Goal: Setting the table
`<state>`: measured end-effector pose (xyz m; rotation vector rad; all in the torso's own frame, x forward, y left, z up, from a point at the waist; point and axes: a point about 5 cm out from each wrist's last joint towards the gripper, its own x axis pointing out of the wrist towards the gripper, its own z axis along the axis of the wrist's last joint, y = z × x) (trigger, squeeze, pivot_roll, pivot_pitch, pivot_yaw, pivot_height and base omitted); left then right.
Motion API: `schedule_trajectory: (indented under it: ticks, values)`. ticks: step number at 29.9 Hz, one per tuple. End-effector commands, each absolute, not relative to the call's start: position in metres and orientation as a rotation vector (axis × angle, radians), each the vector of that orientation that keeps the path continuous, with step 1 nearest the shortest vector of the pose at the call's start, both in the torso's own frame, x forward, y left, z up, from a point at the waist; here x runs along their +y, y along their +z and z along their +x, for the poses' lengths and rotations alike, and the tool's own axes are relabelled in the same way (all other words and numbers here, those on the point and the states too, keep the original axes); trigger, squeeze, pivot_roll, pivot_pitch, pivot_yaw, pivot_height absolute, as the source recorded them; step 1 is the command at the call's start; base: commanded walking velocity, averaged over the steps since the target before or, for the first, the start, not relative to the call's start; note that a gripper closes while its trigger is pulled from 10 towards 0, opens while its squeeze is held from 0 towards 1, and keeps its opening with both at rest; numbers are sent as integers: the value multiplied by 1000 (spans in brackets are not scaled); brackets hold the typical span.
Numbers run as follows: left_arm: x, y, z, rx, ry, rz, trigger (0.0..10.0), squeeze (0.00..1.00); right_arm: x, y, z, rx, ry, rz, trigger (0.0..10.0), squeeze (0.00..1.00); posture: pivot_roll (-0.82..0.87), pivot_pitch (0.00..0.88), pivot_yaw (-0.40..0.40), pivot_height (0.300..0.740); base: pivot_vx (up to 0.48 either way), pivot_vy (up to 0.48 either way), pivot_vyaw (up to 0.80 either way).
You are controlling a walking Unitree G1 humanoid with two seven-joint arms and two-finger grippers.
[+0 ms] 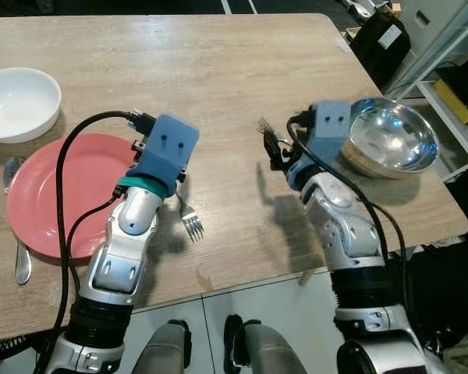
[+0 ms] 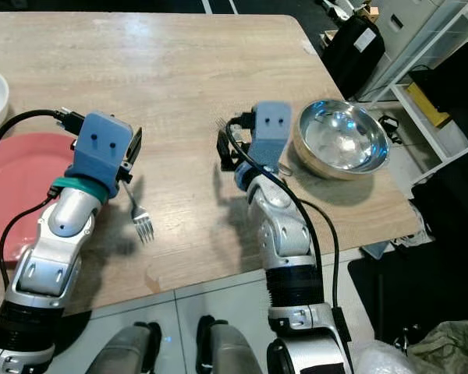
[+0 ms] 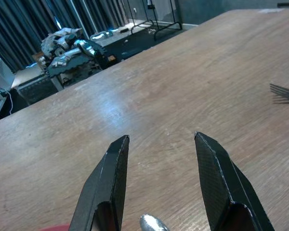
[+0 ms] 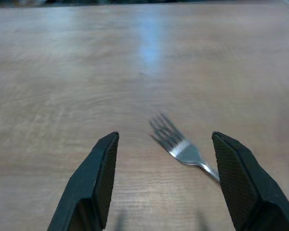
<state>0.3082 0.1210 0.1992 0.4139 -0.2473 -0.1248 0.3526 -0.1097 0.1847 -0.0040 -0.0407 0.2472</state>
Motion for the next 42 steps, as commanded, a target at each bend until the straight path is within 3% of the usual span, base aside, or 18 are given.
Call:
schedule_trajectory:
  ticks: [1,7,9,13,15,17,18,20,24,33,34,38,39,42]
  values:
    - [116,196,308,-239,-145,405,10000,0,-111,171,355,-18,307,-120,10000,0,87,148,-74,740,0,0,0]
    - [117,198,307,-244,-148,406,10000,0,-118,167,363,12,335,-193,10000,0,105,156,-75,740,0,0,0]
    - [131,204,304,-217,-152,378,10000,0,-136,166,373,48,279,-211,10000,0,137,170,-71,740,0,0,0]
    - [139,208,302,-211,-166,374,10000,0,-142,167,376,54,254,-212,10000,0,150,174,-68,740,0,0,0]
    - [152,219,296,-188,-308,420,10000,0,-153,170,382,55,213,-186,10000,0,190,184,-65,740,0,0,0]
    - [152,219,296,-188,-308,420,10000,0,-153,170,382,55,213,-186,10000,0,190,184,-65,740,0,0,0]
    - [155,222,292,-173,-388,446,10000,0,-156,170,384,56,203,-188,10000,0,205,185,-62,740,0,0,0]
    - [155,222,292,-173,-388,446,10000,0,-156,170,384,56,203,-188,10000,0,205,185,-62,740,0,0,0]
    - [155,229,284,-138,-549,461,10000,0,-165,161,387,109,217,-161,10000,0,217,191,-52,740,0,0,0]
    - [147,233,281,-130,-587,410,10000,0,-182,149,385,204,235,-201,10000,0,198,192,-44,740,0,0,0]
    - [145,233,280,-126,-597,398,10000,0,-187,144,383,260,248,-217,8039,0,197,190,-44,740,0,0,0]
    - [144,232,280,-122,-603,388,10000,0,-191,140,381,298,256,-225,8039,0,194,189,-44,740,0,0,0]
    - [143,232,279,-115,-612,380,10000,0,-195,135,379,343,281,-219,4275,0,190,185,-44,740,0,0,0]
    - [142,231,278,-110,-620,373,10000,0,-199,128,374,390,314,-202,4157,0,181,178,-42,740,0,0,0]
